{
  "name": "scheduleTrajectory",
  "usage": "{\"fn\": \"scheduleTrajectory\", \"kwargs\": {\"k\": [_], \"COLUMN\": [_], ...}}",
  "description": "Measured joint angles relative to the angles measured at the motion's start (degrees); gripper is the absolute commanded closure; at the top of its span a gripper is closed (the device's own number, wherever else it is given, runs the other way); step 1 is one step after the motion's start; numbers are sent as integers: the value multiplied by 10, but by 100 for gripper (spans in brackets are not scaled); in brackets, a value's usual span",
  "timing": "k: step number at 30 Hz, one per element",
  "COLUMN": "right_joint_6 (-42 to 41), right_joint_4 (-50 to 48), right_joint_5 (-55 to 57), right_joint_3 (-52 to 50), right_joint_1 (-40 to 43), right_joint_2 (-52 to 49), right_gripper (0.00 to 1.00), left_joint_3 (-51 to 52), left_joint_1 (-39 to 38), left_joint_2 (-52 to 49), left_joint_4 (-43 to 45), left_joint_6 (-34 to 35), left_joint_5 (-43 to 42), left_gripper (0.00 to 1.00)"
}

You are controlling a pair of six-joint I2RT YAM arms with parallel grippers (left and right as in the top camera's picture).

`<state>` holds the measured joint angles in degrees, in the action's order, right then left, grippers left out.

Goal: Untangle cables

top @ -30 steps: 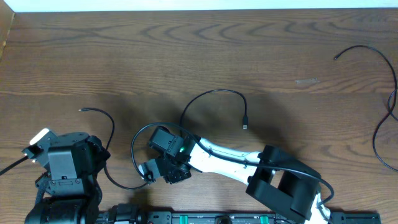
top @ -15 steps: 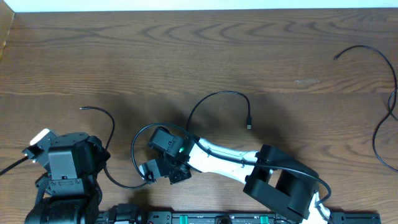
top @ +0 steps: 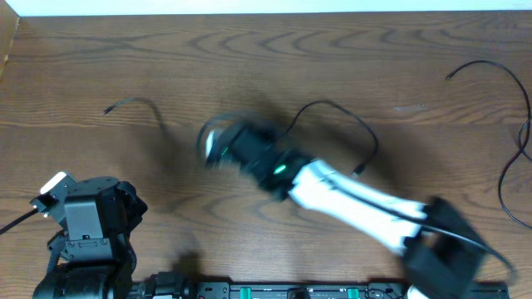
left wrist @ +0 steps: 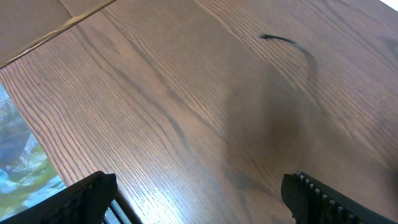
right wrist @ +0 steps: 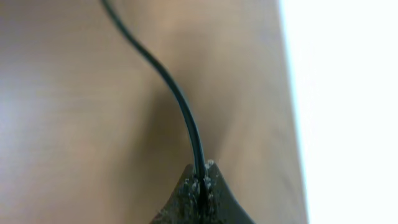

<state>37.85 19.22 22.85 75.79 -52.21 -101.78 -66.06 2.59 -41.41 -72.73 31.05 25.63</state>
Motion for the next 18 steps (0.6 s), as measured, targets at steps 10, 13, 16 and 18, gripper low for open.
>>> {"fn": "scheduleTrajectory", "kwargs": {"k": [10,13,16,18], "right_joint_6": [-193,-253,-295,-312], "right_joint_4": [-11,-11,-12,-13], "right_joint_5": [-6,-37,-82,-112], "right_joint_3": [0,0,0,0], "right_joint_1": [283,376,482,551], "right_joint_2": [191,232,265,277], "right_gripper": [99,99,99,99], "left_joint_3": [0,0,0,0], "left_joint_1": [0,0,0,0], "left_joint_2": [0,0,0,0], "left_joint_4": [0,-1,-4,-5], "left_joint_6": [0,0,0,0], "left_joint_5": [0,0,0,0], "left_gripper": [9,9,9,9]}}
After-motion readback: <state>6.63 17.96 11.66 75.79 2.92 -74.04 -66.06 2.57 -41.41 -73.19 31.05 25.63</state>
